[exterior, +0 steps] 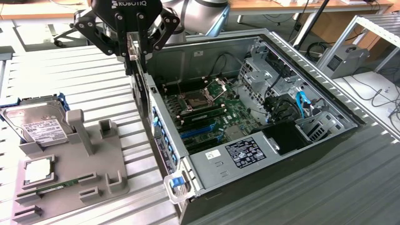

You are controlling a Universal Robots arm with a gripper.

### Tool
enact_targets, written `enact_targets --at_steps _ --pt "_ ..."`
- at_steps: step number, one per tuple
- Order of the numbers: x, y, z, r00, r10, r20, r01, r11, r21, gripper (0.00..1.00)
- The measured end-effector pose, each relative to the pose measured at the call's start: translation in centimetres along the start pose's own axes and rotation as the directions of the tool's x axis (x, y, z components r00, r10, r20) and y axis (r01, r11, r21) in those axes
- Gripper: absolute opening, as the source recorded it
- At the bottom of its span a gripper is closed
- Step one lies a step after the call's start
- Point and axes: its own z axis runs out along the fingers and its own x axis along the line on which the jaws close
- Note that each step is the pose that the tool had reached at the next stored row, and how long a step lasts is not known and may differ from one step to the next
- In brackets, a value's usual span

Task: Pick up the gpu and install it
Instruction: 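Pick up the gpu and move the gpu toward the slot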

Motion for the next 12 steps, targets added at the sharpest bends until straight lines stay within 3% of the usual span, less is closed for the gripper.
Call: enact_targets --at_steps 12 --pt "-0.58 0.04 0.08 1.0 0.0 0.0001 0.0 1.0 0.0014 0.27"
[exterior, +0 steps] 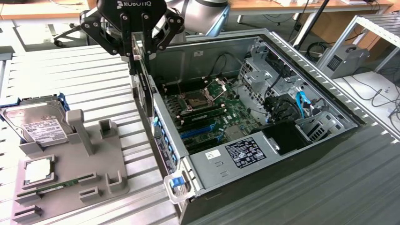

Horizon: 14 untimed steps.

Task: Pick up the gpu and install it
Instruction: 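Pick up the gpu and move the gpu toward the slot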

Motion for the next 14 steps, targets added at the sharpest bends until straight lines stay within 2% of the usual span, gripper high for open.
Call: enact_targets --at_steps 14 --pt "-0.75 0.05 0.09 1.0 0.0 0.0002 0.0 1.0 0.0029 0.27"
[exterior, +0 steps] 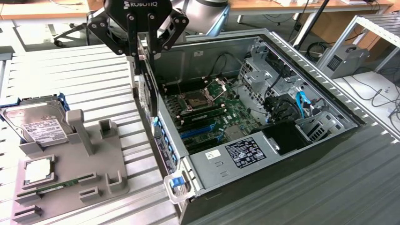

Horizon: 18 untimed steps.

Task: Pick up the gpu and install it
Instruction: 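Pick up the gpu and move the gpu toward the slot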

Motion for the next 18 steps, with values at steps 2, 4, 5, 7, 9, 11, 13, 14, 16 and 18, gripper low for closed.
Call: enact_targets --at_steps 2,4,5,7,9,11,13,14,16,18 --pt "-0.1 0.01 0.01 1.0 0.0 0.0 0.0 1.0 0.0004 0.27" --pt "-0.2 0.01 0.03 1.0 0.0 0.0001 0.0 1.0 0.0008 0.27" --pt "-0.27 0.02 0.03 1.0 0.0 0.0 0.0 1.0 0.0011 0.27" --pt "-0.36 0.03 0.05 1.0 0.0 0.0001 0.0 1.0 0.0014 0.27" --pt "-0.45 0.03 0.06 1.0 0.0 0.0001 0.0 1.0 0.0017 0.27" --pt "-0.54 0.04 0.07 1.0 0.0 0.0002 0.0 1.0 0.0022 0.27" --pt "-0.63 0.05 0.09 1.0 0.0 0.0002 0.0 1.0 0.0026 0.27" --pt "-0.68 0.05 0.09 1.0 0.0 0.0002 0.0 1.0 0.0028 0.27" --pt "-0.77 0.05 0.11 1.0 0.0 0.0003 0.0 1.0 0.0032 0.27" --pt "-0.88 0.06 0.12 1.0 0.0 0.0003 0.0 1.0 0.0037 0.27"
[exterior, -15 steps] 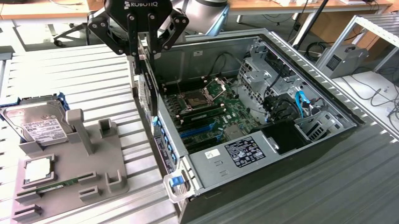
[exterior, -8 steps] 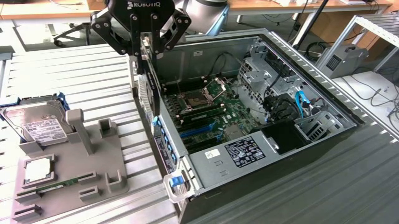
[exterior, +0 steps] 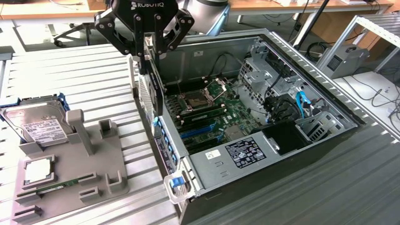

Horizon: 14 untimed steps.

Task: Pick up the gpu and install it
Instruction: 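Pick up the gpu and move the gpu toward the slot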

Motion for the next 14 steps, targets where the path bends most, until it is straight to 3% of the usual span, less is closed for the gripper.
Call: enact_targets --at_steps 14 --pt "-0.76 0.05 0.12 1.0 0.0 0.0002 0.0 1.0 0.003 0.27"
